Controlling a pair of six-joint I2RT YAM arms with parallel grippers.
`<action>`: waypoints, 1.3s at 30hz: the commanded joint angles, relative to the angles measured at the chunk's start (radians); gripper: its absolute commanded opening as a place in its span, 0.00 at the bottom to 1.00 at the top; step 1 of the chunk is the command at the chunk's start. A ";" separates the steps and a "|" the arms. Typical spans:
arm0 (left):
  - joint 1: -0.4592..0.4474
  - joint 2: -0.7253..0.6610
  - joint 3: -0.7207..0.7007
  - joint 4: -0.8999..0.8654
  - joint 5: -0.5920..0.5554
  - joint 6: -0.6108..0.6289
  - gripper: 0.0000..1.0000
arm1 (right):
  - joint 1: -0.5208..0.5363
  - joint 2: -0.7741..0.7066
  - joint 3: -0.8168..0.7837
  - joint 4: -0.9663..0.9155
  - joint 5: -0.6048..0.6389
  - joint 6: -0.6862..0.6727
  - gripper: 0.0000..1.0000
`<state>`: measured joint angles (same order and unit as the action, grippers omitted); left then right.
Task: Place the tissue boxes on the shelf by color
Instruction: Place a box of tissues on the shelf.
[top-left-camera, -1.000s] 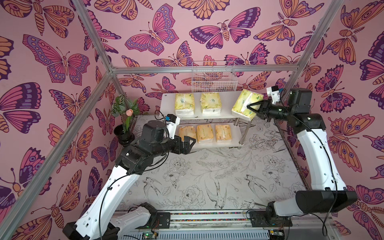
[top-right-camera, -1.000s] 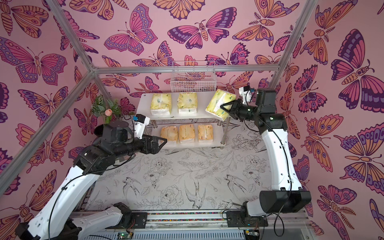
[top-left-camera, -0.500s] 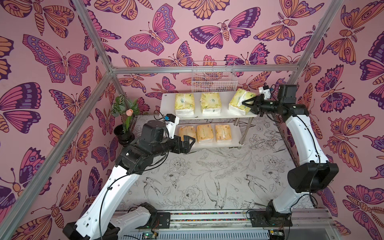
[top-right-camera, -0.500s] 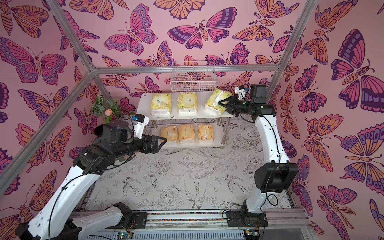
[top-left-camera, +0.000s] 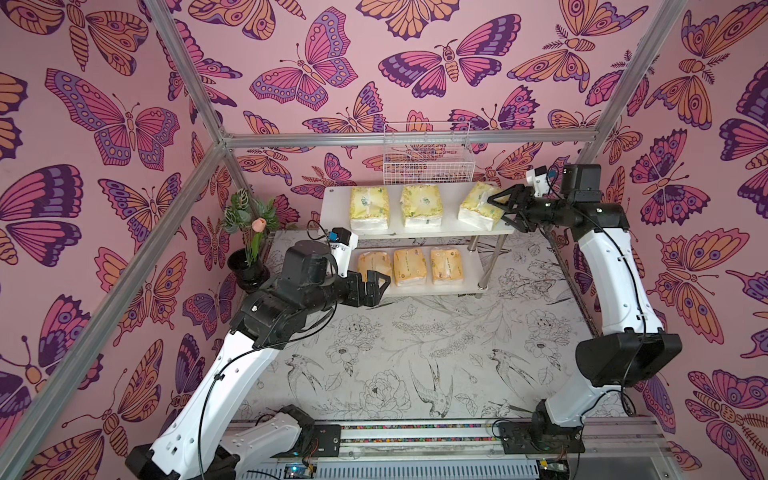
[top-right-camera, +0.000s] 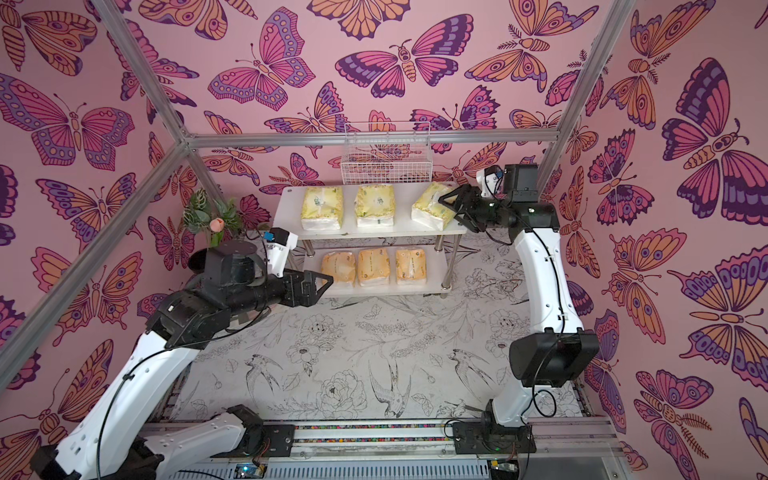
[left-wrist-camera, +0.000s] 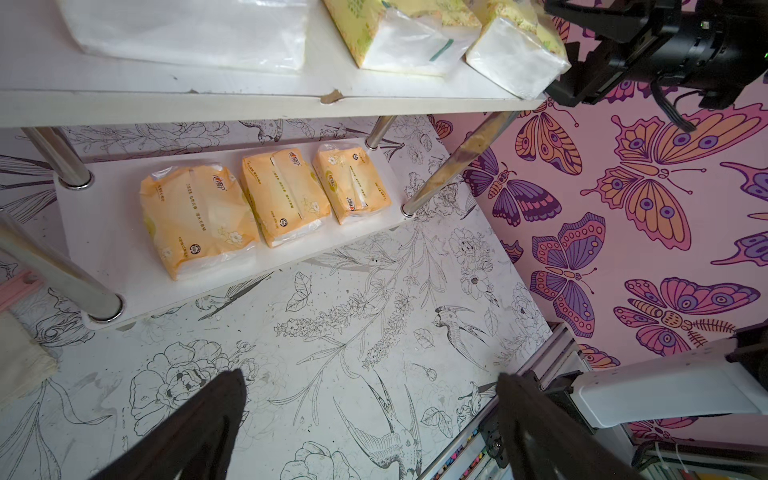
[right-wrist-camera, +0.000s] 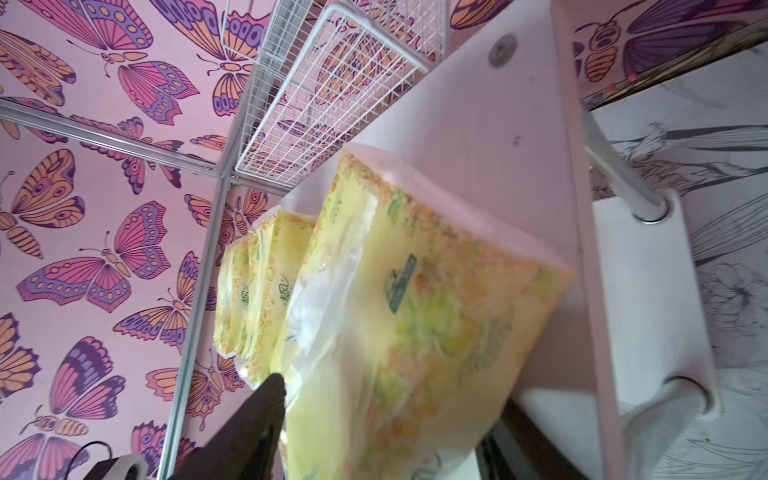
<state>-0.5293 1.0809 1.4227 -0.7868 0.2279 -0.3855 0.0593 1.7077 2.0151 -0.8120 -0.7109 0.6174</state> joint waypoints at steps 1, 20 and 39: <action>0.007 -0.014 -0.005 0.003 0.003 -0.007 1.00 | -0.004 -0.013 0.025 -0.099 0.119 -0.071 0.73; 0.008 -0.004 -0.016 0.003 0.011 -0.018 1.00 | -0.003 0.028 0.067 0.021 0.080 0.004 0.71; 0.008 -0.012 -0.042 0.004 0.006 -0.033 1.00 | 0.013 0.149 0.073 0.295 -0.041 0.238 0.67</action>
<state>-0.5285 1.0813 1.3994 -0.7856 0.2317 -0.4107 0.0608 1.8336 2.0628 -0.5755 -0.7265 0.8085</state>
